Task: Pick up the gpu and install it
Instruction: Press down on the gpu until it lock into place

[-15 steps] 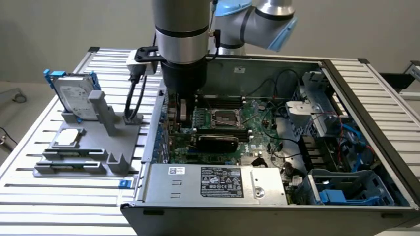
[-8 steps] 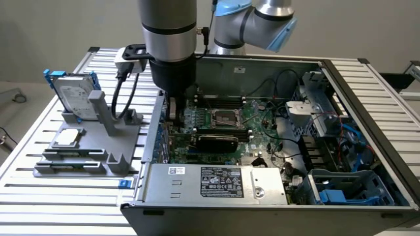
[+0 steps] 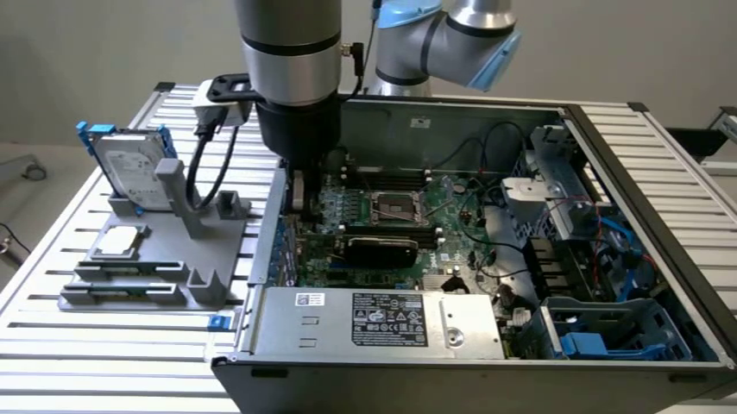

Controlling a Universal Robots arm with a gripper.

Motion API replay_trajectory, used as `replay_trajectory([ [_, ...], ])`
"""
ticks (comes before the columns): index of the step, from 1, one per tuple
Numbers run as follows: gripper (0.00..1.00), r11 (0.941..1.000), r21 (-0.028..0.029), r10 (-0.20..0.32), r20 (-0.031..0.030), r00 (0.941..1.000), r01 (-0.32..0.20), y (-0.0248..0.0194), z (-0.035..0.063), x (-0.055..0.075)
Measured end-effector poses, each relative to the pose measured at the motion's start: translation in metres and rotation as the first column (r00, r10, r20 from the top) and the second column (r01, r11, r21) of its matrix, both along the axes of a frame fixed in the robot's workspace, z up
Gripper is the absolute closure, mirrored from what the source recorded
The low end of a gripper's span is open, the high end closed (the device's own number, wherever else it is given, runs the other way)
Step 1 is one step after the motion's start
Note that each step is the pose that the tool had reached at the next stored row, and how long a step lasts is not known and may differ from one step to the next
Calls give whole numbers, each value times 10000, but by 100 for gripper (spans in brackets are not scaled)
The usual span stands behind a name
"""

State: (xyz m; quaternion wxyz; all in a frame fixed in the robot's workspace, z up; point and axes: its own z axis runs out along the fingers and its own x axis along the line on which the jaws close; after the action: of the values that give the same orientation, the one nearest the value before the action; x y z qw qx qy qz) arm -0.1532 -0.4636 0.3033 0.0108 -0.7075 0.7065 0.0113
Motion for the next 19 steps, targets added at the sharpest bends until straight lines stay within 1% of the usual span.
replay_trajectory([
  [3, 89, 10000, 3, 0, -17, 10000, 0, -22, 0, 0],
  [4, 89, 10000, 17, 0, -20, 10000, 0, -26, 0, 0],
  [5, 89, 10000, 49, 1, -22, 10000, -1, -31, 0, 0],
  [7, 89, 9999, 163, 0, -31, 10000, 0, -36, 0, 0],
  [8, 89, 9997, 236, 1, -34, 10000, 0, -37, 0, 0],
  [9, 89, 9995, 330, 1, -38, 10000, 0, -39, 1, 0],
  [10, 89, 9992, 408, 1, -41, 10000, 1, -40, 0, 0],
  [12, 89, 9988, 491, -2, -66, 10000, 5, -44, 0, 0],
  [14, 89, 9987, 517, -5, -98, 10000, 10, -49, 0, 0],
  [17, 89, 9986, 526, -12, -159, 9999, 21, -51, 1, 0],
  [19, 89, 9986, 527, -20, -215, 9998, 31, -51, 0, 0],
])
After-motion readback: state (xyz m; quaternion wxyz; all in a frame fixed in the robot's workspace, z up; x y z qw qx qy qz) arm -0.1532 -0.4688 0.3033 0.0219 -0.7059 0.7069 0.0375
